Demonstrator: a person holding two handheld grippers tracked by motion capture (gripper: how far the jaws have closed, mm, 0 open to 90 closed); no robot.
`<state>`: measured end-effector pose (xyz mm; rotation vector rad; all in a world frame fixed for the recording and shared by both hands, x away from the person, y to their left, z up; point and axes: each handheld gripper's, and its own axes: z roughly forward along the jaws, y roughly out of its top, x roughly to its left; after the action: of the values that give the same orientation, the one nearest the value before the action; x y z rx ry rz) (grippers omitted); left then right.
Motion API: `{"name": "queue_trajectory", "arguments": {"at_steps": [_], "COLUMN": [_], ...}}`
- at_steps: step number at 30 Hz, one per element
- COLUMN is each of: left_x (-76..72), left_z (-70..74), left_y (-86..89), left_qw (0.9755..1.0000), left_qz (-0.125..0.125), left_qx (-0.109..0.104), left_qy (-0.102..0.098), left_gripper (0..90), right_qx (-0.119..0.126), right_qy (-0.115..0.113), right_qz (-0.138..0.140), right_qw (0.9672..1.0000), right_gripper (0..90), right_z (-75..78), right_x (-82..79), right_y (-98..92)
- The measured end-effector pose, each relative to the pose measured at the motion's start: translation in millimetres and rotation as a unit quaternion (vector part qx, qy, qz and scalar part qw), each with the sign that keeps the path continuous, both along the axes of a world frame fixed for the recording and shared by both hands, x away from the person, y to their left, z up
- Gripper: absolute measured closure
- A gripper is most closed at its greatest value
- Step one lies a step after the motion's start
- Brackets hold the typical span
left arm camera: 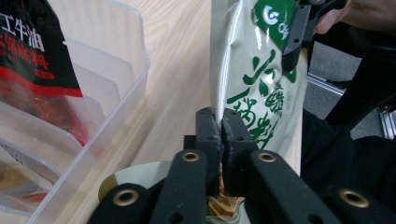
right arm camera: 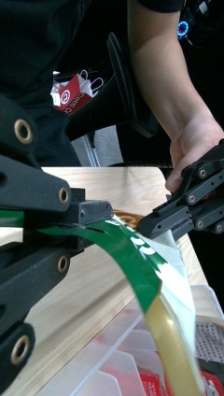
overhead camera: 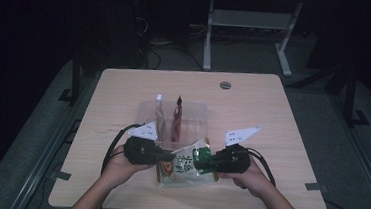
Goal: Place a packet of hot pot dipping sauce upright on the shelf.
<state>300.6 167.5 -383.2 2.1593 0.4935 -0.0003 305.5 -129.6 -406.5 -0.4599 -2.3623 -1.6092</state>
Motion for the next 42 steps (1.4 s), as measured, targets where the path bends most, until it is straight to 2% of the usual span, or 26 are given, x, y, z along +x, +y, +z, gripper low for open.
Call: {"name": "queue_trajectory", "arguments": {"at_steps": [4,8,9,14,18,19,22,24,32,36,37,42], "left_x": [1.4,-2.0,-3.0,-7.1,-10.0,-12.3,-16.1,-17.5,-31.1,-34.3,-34.4,-33.4], "left_z": [-1.8,-2.1,-1.9,-0.3,-2.8,-5.3,-8.6,-9.8,-33.5,-42.4,-45.6,-46.7], "left_y": [0.1,-0.3,0.5,6.9,9.0,10.6,14.9,17.2,41.1,45.1,45.4,42.7], "left_qw": [0.9999,0.9999,0.9999,0.9998,0.9998,0.9996,0.9993,0.9992,0.9971,0.9961,0.9954,0.9954], "left_qz": [0.006,0.014,0.015,0.020,0.014,0.013,0.018,0.020,0.063,0.066,0.065,0.066], "left_qx": [-0.006,0.004,0.002,0.000,0.013,0.026,0.033,0.034,0.040,0.057,0.069,0.066], "left_qy": [0.009,0.004,0.006,0.006,0.007,0.004,0.004,0.004,0.013,0.017,0.016,0.020], "left_gripper": [74.5,58.3,56.2,47.3,38.9,36.7,31.0,28.3,17.3,14.7,14.6,14.1], "right_qx": [0.007,0.024,0.028,0.039,0.051,0.051,0.055,0.057,0.068,0.065,0.066,0.069], "right_qy": [-0.002,-0.002,0.004,-0.001,-0.003,-0.005,-0.011,-0.013,-0.025,-0.032,-0.036,-0.042], "right_qz": [0.001,0.009,0.010,0.001,-0.005,-0.006,-0.010,-0.010,-0.007,-0.011,-0.012,-0.015], "right_qw": [1.0000,0.9997,0.9995,0.9992,0.9987,0.9986,0.9984,0.9983,0.9973,0.9973,0.9971,0.9966], "right_gripper": [90.0,90.0,90.0,90.0,90.0,90.0,90.0,90.0,89.9,89.9,89.9,89.9], "right_z": [0.6,3.8,5.1,7.8,11.7,12.7,14.8,15.7,27.7,35.0,36.9,44.4], "right_x": [-0.4,-3.0,-4.4,-4.1,-3.8,-4.5,-5.4,-5.5,-10.4,-9.6,-8.6,-4.5], "right_y": [-0.2,-0.1,0.0,-4.4,-9.8,-10.3,-11.1,-11.3,-13.2,-14.9,-15.0,-15.3]}}
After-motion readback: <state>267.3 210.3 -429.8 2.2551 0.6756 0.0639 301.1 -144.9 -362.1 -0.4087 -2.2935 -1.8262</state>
